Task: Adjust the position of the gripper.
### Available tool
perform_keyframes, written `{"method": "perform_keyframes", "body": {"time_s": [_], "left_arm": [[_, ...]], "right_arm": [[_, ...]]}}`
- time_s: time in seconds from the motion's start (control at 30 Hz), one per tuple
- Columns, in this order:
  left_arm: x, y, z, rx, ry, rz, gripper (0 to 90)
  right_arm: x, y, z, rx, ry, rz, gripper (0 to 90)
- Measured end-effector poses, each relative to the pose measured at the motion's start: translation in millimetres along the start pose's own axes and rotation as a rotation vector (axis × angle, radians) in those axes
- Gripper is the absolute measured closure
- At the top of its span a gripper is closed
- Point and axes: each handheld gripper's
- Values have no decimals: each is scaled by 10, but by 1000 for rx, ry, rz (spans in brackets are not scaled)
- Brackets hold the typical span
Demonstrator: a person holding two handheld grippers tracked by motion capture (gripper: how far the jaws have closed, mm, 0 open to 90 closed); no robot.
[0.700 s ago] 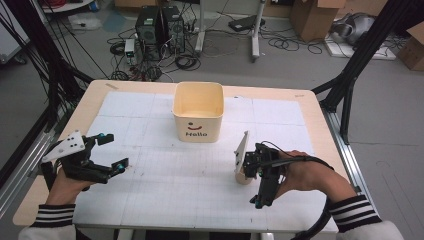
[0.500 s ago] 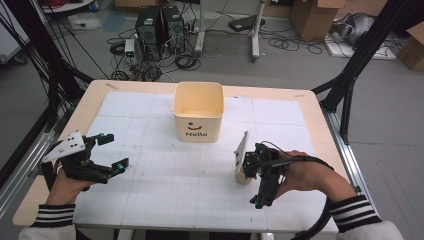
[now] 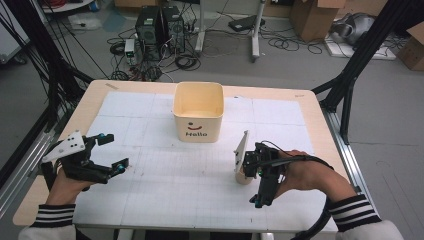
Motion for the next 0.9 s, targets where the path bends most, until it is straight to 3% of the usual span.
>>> {"method": "perform_keyframes", "body": {"time_s": [0.43, 0.9], "left_arm": [[-12, -4, -43, -6, -3, 0, 17], [-11, 12, -58, 3, -9, 1, 17]], "right_arm": [[133, -39, -2, 9, -12, -20, 4], [270, -115, 25, 13, -43, -102, 4]]}}
Point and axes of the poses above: each handheld gripper's, and its own axes: z roughly backward along the jaws, y roughly out of its top, x roughly to its right, and after that the axes turned 15 degrees about z, right-handed
